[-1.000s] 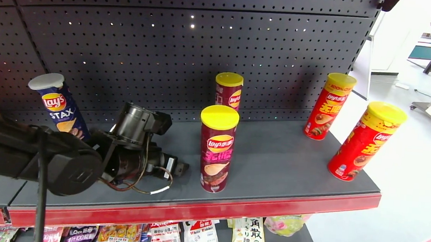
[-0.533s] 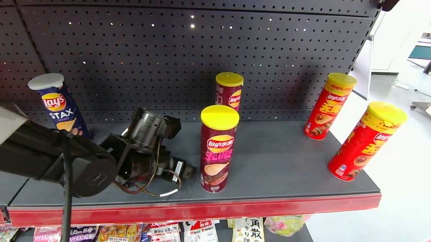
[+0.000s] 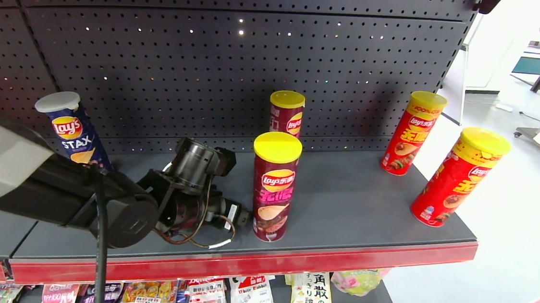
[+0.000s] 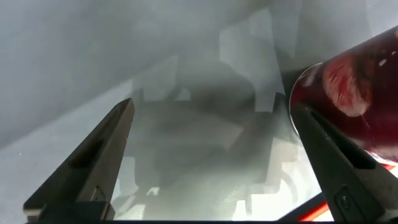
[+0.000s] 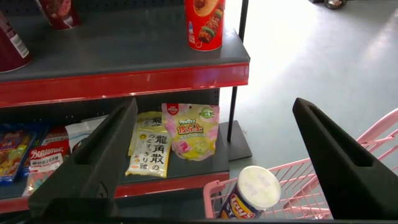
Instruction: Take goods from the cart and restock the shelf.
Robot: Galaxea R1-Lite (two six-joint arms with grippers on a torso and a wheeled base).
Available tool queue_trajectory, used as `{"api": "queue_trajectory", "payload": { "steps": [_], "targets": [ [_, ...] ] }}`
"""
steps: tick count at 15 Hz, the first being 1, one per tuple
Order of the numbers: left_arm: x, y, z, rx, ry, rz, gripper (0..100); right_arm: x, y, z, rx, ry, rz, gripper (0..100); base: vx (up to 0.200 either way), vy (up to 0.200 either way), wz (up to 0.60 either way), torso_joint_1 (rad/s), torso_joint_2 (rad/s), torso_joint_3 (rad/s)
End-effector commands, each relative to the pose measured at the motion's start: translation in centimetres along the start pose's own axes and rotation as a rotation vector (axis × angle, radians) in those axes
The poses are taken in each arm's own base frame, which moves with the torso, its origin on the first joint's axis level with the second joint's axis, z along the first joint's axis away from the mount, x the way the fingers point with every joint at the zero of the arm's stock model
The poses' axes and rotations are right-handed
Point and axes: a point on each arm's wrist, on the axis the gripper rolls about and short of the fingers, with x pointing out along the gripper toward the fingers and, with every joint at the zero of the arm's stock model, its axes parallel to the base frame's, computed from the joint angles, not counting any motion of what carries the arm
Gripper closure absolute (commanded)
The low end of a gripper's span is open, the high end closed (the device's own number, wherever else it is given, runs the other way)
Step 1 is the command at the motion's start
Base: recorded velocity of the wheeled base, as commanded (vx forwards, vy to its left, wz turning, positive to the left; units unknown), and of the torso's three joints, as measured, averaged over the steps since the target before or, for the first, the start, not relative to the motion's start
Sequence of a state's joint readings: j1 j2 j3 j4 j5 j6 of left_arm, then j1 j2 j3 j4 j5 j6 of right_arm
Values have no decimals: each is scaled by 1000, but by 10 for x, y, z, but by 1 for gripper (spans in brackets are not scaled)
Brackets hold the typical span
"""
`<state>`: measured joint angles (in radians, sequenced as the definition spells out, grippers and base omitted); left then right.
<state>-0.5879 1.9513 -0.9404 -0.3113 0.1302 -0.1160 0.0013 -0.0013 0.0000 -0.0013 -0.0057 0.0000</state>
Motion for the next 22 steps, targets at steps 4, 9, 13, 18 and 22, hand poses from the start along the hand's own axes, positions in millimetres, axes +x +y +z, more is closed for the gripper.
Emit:
{"api": "queue_trajectory", "payload": {
  "steps": [4,9,13,18,22],
  "targets": [
    [1,-2,1,2,-3,-3,0,0,0,0,0,1,0,0,0,0,0,0,0,0],
    [1,-2,2,1,-8,-2,0,0,0,0,0,3,0,0,0,0,0,0,0,0],
    [0,-5,5,5,-15,-9,0,0,0,0,0,1,0,0,0,0,0,0,0,0],
    [2,-6,4,7,-11,-11,0,0,0,0,0,1,0,0,0,0,0,0,0,0],
    [3,-9,4,12,-13,-10,0,0,0,0,0,3,0,0,0,0,0,0,0,0]
  ]
}}
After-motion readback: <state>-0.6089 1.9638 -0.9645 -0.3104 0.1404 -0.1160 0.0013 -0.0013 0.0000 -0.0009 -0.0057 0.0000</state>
